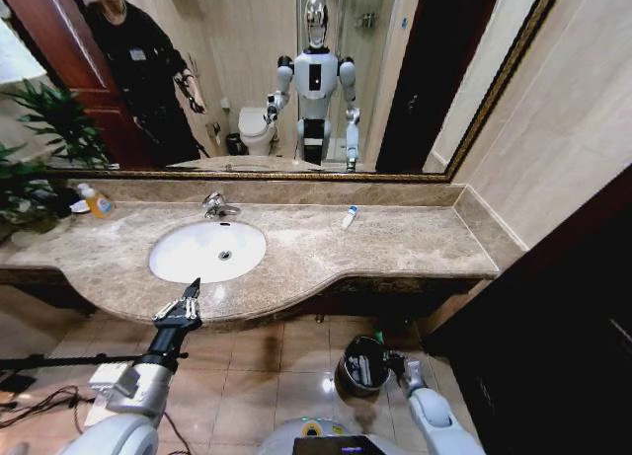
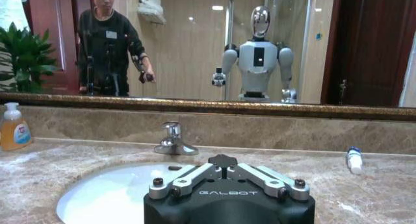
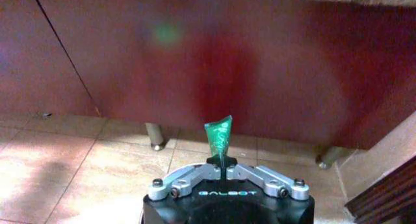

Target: Pick up the trash from the sink and place it in the trash bin.

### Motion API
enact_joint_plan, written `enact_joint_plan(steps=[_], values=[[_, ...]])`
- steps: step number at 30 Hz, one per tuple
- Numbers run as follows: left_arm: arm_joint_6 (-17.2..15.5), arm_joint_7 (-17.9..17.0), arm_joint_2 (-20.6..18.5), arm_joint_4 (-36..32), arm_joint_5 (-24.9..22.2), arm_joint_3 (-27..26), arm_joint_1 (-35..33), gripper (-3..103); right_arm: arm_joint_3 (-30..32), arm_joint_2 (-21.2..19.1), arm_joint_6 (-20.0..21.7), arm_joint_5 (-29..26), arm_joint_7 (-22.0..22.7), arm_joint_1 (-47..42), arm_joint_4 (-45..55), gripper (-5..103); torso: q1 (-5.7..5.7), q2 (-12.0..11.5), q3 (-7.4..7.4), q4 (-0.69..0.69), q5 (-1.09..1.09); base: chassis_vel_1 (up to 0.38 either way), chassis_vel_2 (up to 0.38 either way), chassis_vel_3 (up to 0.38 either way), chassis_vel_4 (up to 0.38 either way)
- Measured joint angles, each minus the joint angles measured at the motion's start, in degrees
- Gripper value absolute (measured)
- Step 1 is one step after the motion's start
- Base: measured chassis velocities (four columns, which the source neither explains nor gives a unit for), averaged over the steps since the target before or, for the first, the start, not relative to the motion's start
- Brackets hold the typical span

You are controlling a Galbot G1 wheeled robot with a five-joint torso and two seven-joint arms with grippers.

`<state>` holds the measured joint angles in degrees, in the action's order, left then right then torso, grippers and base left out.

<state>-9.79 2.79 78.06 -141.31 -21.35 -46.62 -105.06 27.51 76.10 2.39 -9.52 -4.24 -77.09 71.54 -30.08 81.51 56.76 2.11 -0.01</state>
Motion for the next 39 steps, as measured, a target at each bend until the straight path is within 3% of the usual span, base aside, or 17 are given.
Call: enact_joint_plan(steps=[8, 13, 15, 17, 20, 24, 27, 29, 32, 33, 36, 37, 39], values=[[0.0, 0.0, 0.0, 0.0, 0.0, 0.0, 0.0, 0, 0.1, 2.8, -3.5, 1.7, 0.0, 4.3, -9.1, 0, 0.00, 0.0, 0.00, 0.00, 0.01, 0.000, 0.000, 0.000, 0.000], [0.0, 0.0, 0.0, 0.0, 0.0, 0.0, 0.0, 0, 0.2, 3.1, -3.5, 1.9, -0.4, 5.0, -11.0, -1, 0.00, 0.0, 0.00, 0.00, 0.01, 0.000, 0.000, 0.000, 0.000], [0.0, 0.0, 0.0, 0.0, 0.0, 0.0, 0.0, 0, 0.2, 3.3, -3.5, 2.1, -0.4, 5.1, -11.2, 10, 0.00, 0.0, 0.00, 0.00, 0.01, 0.000, 0.000, 0.000, 0.000], [0.0, 0.0, 0.0, 0.0, 0.0, 0.0, 0.0, 0, 0.2, 3.4, -3.5, 2.2, -0.3, 5.1, -11.2, 10, 0.00, 0.0, 0.00, 0.00, 0.01, 0.000, 0.000, 0.000, 0.000], [0.0, 0.0, 0.0, 0.0, 0.0, 0.0, 0.0, 0, 0.2, 3.4, -3.8, 3.1, 0.1, 5.0, -10.6, 26, 0.00, 0.0, 0.00, 0.00, 0.01, 0.000, 0.000, 0.000, 0.000], [0.0, 0.0, 0.0, 0.0, 0.0, 0.0, 0.0, 0, 0.2, 3.2, -4.1, 3.5, 0.4, 4.8, -10.2, 37, 0.00, 0.0, 0.00, 0.00, 0.01, 0.000, 0.000, 0.000, 0.000], [0.0, 0.0, 0.0, 0.0, 0.0, 0.0, 0.0, 0, 0.2, 2.6, -4.5, 3.5, 0.7, 4.5, -9.6, 53, 0.00, 0.0, 0.00, 0.00, 0.01, 0.000, 0.000, 0.000, 0.000], [0.0, 0.0, 0.0, 0.0, 0.0, 0.0, 0.0, 0, 0.2, 2.5, -4.5, 3.5, 0.8, 4.4, -9.6, 53, 0.00, 0.0, 0.00, 0.00, 0.01, 0.000, 0.000, 0.000, 0.000], [0.0, 0.0, 0.0, 0.0, 0.0, 0.0, 0.0, 0, 0.3, 2.2, -4.5, 3.4, 1.0, 4.1, -9.1, 69, 0.00, 0.0, 0.00, 0.00, 0.02, 0.000, 0.000, 0.000, 0.000], [0.0, 0.0, 0.0, 0.0, 0.0, 0.0, 0.0, 0, 0.3, 2.2, -4.5, 3.4, 1.0, 4.1, -9.1, 69, 0.00, 0.0, 0.00, 0.00, 0.02, 0.000, 0.000, 0.000, 0.000], [0.0, 0.0, 0.0, 0.0, 0.0, 0.0, 0.0, 0, 0.3, 2.0, -4.5, 3.4, 1.1, 4.0, -8.8, 85, 0.00, 0.0, 0.00, 0.00, 0.01, 0.000, 0.000, 0.000, 0.000], [0.0, 0.0, 0.0, 0.0, 0.0, 0.0, 0.0, 0, 0.3, 2.0, -4.5, 3.4, 1.1, 4.0, -8.8, 85, 0.00, 0.0, 0.00, 0.00, 0.01, 0.000, 0.000, 0.000, 0.000], [0.0, 0.0, 0.0, 0.0, 0.0, 0.0, 0.0, 0, 0.3, 2.0, -4.5, 3.4, 1.4, 3.9, -8.7, 96, 0.00, 0.0, 0.00, 0.00, 0.01, 0.000, 0.000, 0.000, 0.000]])
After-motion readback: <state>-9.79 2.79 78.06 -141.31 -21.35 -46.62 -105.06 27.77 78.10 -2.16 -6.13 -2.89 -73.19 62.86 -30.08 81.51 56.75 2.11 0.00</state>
